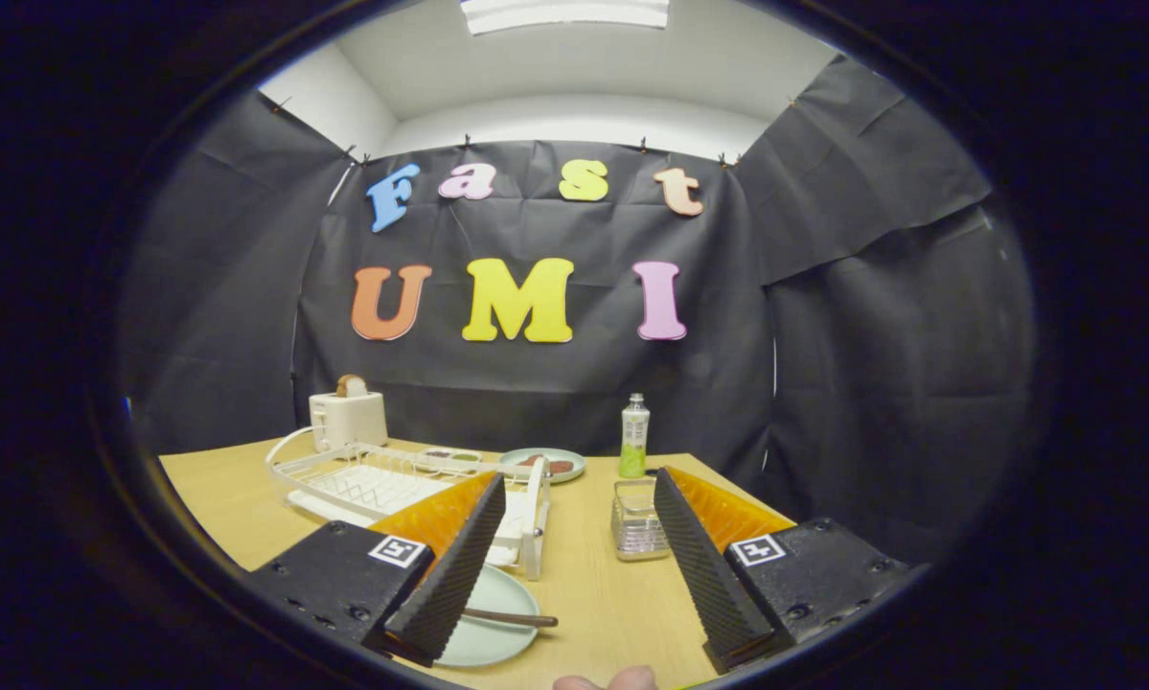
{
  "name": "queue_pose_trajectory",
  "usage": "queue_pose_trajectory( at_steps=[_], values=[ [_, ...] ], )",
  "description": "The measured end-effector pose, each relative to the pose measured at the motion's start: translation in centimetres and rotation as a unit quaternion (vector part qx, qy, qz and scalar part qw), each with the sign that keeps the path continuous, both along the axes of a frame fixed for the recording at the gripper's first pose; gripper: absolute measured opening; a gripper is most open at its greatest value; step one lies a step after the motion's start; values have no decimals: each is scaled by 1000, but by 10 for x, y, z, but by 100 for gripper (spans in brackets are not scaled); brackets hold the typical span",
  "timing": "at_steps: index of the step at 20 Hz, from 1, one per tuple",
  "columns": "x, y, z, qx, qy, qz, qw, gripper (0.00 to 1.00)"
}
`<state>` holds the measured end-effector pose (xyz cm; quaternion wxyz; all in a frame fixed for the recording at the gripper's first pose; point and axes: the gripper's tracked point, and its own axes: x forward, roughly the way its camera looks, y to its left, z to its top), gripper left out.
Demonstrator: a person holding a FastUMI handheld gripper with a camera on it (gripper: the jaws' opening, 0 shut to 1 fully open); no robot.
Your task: Take the plate from the dish rack, then take the spoon from the basket and place it into the plate.
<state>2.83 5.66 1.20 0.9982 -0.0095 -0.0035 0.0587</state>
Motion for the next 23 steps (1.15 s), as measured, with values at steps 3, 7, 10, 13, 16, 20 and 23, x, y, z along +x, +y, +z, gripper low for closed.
queue_pose_trajectory(
  at_steps=[3, 7, 10, 13, 16, 20, 23],
  values=[
    [-11, -2, 12, -2, -12, -5, 1000, 100],
    [-29, 2, 15, -8, -21, -8, 1000, 100],
    [-39, 0, 19, -13, -24, -21, 999, 100],
    [-44, 2, 25, -9, -36, -31, 999, 100],
    [-44, 13, 26, -5, -32, -20, 999, 100],
    [-41, 19, 20, -9, -15, -11, 1000, 100],
    [-41, 23, 18, -11, -11, -7, 1000, 100]
  ],
)
